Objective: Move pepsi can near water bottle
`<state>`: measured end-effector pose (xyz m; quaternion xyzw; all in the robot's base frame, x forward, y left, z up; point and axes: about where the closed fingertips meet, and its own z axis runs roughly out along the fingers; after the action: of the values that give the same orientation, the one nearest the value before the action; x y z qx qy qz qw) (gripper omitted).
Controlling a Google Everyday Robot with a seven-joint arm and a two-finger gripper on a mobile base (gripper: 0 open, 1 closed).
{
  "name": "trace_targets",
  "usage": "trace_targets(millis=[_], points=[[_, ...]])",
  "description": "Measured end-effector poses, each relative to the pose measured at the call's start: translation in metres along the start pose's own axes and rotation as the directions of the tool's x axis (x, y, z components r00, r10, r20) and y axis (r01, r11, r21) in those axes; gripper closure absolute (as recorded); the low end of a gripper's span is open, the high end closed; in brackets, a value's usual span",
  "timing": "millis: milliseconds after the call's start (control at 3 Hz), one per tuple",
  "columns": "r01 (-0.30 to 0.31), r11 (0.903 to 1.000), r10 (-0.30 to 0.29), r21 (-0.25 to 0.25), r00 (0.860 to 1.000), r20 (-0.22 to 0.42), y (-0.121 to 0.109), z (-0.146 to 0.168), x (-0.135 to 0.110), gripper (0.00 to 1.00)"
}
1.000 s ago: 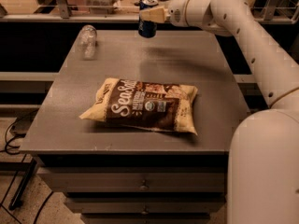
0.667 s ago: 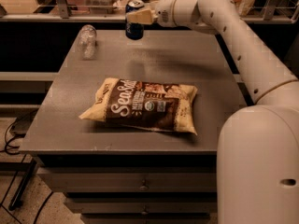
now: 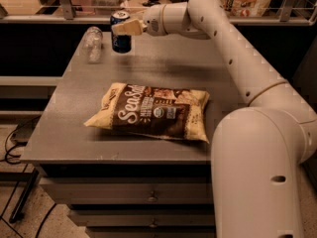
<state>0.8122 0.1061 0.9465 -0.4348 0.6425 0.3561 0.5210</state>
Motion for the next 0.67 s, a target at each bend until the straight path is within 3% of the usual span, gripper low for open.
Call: trace_targets(millis=[333,667], points=[[-0.013,0.9993,0.012,-0.036,1.0,-0.023,0.0116,0.0201,0.0095,0.27],[-0.026,0.999,0.024,-0.037,0.999,-0.044,0.0139,0.0294,0.0192,0.04]])
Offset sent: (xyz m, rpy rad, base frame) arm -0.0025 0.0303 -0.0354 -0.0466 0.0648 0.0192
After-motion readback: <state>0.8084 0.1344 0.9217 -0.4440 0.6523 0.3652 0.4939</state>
